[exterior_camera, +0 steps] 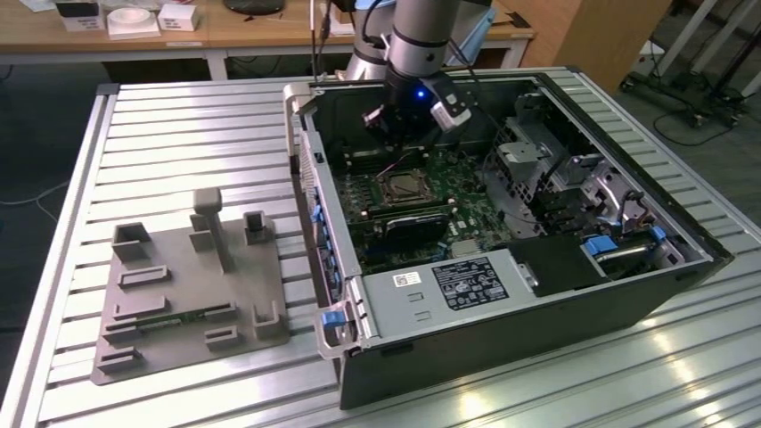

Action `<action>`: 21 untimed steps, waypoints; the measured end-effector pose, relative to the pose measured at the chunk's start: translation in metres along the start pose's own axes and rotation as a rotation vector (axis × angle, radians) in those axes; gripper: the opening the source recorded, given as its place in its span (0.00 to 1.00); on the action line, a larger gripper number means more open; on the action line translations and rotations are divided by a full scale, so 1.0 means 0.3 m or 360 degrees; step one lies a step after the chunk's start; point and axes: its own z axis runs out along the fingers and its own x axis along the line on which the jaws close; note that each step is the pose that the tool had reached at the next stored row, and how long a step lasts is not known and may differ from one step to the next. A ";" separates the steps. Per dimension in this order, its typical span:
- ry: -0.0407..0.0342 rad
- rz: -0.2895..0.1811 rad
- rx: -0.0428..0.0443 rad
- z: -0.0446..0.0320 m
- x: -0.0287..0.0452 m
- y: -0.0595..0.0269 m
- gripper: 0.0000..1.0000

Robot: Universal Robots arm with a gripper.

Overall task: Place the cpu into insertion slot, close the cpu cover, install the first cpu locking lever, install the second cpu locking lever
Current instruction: 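Install the first cpu locking lever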

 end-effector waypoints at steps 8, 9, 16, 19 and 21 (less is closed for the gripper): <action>0.0000 0.0000 0.0016 0.000 -0.001 0.000 0.10; 0.0000 0.0000 0.0017 0.000 -0.001 0.000 0.10; 0.0000 0.0000 0.0018 0.001 -0.013 0.002 0.10; 0.0000 0.0000 0.0018 0.002 -0.018 0.002 0.10; 0.0000 0.0000 0.0018 0.004 -0.023 0.002 0.10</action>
